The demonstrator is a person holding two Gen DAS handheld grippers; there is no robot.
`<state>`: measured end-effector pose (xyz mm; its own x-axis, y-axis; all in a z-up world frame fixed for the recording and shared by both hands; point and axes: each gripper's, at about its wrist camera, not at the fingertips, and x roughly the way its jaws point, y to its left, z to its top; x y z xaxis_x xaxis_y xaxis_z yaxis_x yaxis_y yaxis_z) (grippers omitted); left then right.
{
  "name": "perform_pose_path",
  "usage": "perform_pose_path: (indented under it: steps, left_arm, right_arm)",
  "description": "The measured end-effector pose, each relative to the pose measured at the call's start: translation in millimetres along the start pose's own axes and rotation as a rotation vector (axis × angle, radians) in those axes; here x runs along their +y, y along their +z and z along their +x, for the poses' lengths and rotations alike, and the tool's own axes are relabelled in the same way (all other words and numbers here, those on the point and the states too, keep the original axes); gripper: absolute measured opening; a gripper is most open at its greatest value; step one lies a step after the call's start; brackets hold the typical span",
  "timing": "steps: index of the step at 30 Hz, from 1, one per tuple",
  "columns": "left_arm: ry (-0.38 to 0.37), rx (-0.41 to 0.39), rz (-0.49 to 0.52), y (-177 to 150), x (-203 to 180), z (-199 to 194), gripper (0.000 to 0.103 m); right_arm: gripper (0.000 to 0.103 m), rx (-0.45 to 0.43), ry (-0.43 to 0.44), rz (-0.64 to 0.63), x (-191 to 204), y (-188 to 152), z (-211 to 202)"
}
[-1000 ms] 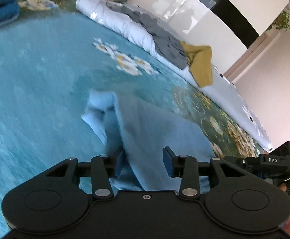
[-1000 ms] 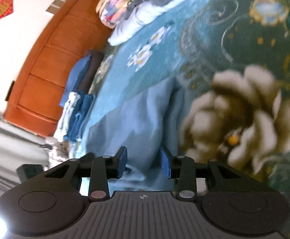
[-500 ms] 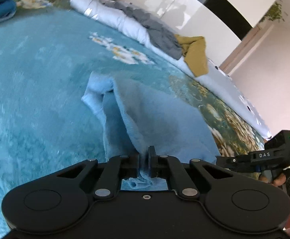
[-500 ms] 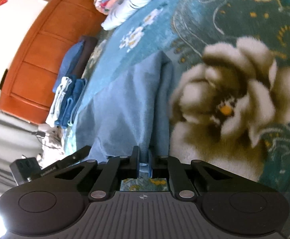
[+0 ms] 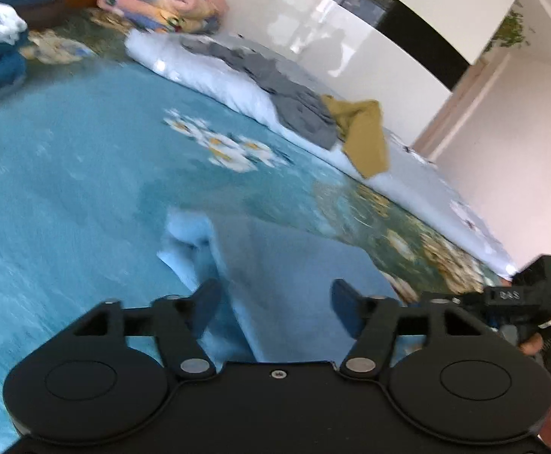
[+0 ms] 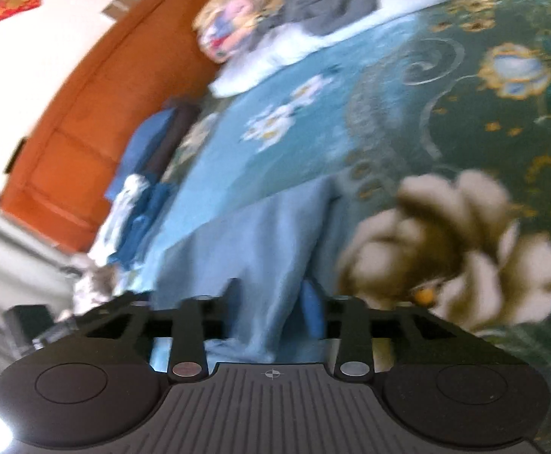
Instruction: Fold clothes
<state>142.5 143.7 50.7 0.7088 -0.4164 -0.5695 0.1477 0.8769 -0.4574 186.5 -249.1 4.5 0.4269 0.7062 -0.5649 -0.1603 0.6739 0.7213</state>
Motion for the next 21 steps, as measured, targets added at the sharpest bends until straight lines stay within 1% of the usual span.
perform_pose_path:
  steps: [2,5,6,9,12,13,16,18,19,20,21]
  left_arm:
    - [0.012,0.020,-0.027,3,8,6,0.078]
    - [0.025,0.068,-0.065,4,20,21,0.080]
    - [0.026,0.086,-0.077,4,24,28,0.080]
    - [0.017,0.133,-0.112,4,33,44,0.080]
    - [-0.010,0.147,-0.127,6,40,52,0.085]
    - [-0.020,0.152,-0.132,6,42,55,0.088]
    - [-0.047,0.165,-0.140,8,47,62,0.087]
    - [-0.062,0.168,-0.123,8,47,63,0.085]
    - [-0.069,0.168,-0.125,8,49,63,0.079]
    - [-0.074,0.167,-0.136,9,51,62,0.065]
    - [-0.079,0.166,-0.147,9,54,62,0.059]
  right_arm:
    - [0.043,0.000,0.000,0.058,-12,0,2]
    - [0.054,0.002,0.004,0.125,-27,-2,10]
    - [0.056,0.001,0.002,0.145,-31,-3,13]
    - [0.056,0.013,0.023,0.158,-35,-1,21]
    - [0.055,0.025,0.043,0.171,-38,1,29]
    - [0.055,0.029,0.050,0.176,-39,2,32]
    - [0.051,0.040,0.071,0.189,-42,4,39]
    - [0.039,0.048,0.084,0.197,-44,5,45]
    - [0.036,0.055,0.087,0.201,-44,5,47]
    - [0.031,0.062,0.090,0.206,-44,6,50]
    - [0.029,0.069,0.093,0.210,-45,6,53]
